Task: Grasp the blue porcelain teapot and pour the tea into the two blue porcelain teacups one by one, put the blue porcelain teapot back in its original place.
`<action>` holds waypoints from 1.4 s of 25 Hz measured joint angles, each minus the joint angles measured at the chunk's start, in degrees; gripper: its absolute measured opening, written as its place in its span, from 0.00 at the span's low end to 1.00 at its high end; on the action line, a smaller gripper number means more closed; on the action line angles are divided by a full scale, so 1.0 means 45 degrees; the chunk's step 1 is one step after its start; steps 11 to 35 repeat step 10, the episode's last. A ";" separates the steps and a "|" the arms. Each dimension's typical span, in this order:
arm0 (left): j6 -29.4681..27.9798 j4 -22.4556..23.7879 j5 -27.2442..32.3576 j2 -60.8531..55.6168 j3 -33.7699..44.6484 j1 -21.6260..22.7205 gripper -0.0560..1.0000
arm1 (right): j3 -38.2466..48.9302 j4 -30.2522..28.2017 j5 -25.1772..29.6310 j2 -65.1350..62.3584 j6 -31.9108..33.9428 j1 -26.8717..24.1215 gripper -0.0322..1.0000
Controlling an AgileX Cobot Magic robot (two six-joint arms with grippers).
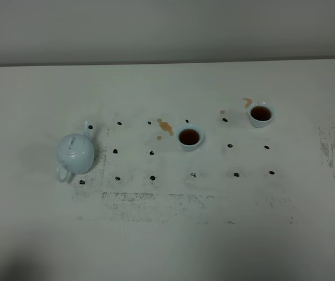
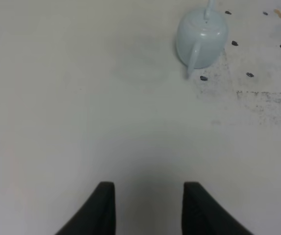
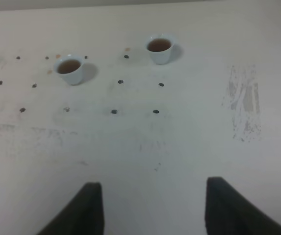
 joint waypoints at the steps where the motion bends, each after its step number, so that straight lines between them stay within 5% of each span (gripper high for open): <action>1: 0.0000 0.0000 0.0000 0.0000 0.0000 0.0000 0.39 | 0.0000 0.0000 0.0000 0.0000 0.0000 0.0000 0.50; 35: 0.0000 -0.0008 0.0000 0.0000 0.0000 0.0000 0.39 | 0.0000 0.0000 0.0000 0.0000 0.0000 0.0000 0.50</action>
